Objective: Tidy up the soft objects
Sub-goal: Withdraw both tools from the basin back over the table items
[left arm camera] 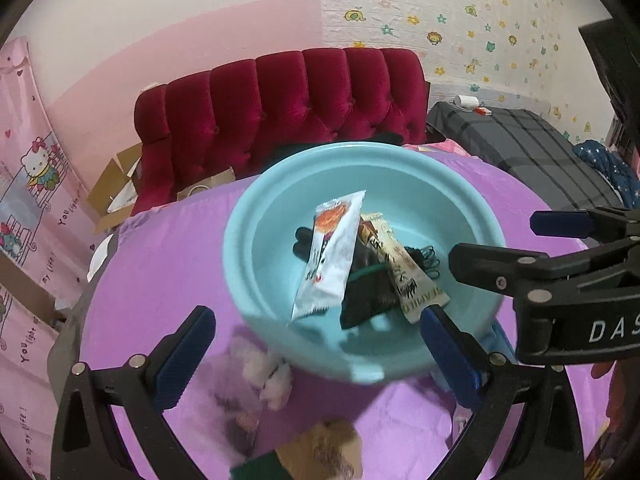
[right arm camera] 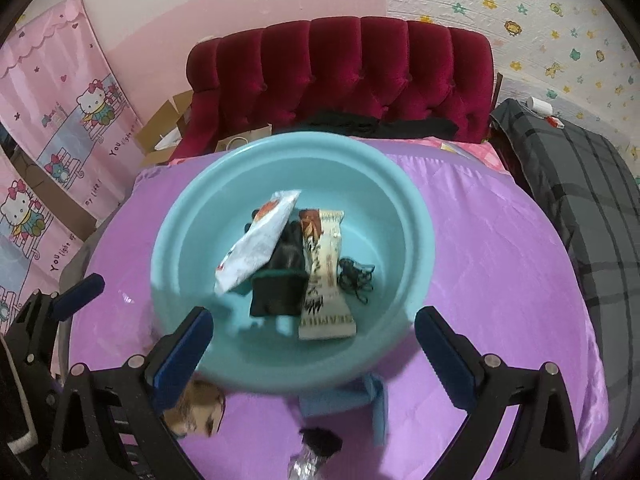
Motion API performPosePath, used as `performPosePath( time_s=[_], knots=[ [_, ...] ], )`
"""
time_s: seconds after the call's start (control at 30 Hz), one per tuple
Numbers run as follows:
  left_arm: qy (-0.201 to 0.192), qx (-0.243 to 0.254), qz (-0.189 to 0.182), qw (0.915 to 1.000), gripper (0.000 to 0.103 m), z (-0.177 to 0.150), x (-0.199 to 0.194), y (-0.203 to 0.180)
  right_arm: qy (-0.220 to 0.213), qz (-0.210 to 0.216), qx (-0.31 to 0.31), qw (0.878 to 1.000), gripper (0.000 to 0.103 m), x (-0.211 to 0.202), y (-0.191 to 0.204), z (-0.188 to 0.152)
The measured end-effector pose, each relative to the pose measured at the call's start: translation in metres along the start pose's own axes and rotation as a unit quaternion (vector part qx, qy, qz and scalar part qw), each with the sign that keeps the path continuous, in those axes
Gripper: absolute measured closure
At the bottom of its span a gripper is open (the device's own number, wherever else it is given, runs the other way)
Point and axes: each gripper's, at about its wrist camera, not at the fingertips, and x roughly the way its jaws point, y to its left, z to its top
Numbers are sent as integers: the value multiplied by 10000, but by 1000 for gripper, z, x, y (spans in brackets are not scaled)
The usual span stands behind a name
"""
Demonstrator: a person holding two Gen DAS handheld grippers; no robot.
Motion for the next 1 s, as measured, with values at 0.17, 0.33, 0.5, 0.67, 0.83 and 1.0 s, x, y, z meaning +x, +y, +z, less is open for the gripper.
performPosePath(
  time_s=[0.17,0.33,0.5,0.67,0.83,1.0],
  knots=[
    [-33,-27,24,10000,0,-15,-18,2,16,32,-9,10000,0,-15,3,-19],
    [-55,-53,73,9999,0,-31,-37,3,-30,-12,-92,10000,0,-31,9,-42],
    [-95,-30,117,9999,0,-48,-52,3,-76,-14,-97,9999,0,-42,14,-61],
    [-118,-32,132,9998,0,-66,-65,4,-150,-61,-131,9998,0,-52,17,-82],
    [-190,-54,151,9997,0,-81,-78,5,-209,-75,-120,9997,0,-59,20,-102],
    [-213,-107,168,9996,0,-98,-87,7,-262,-81,-183,9995,0,-62,24,-120]
  ],
)
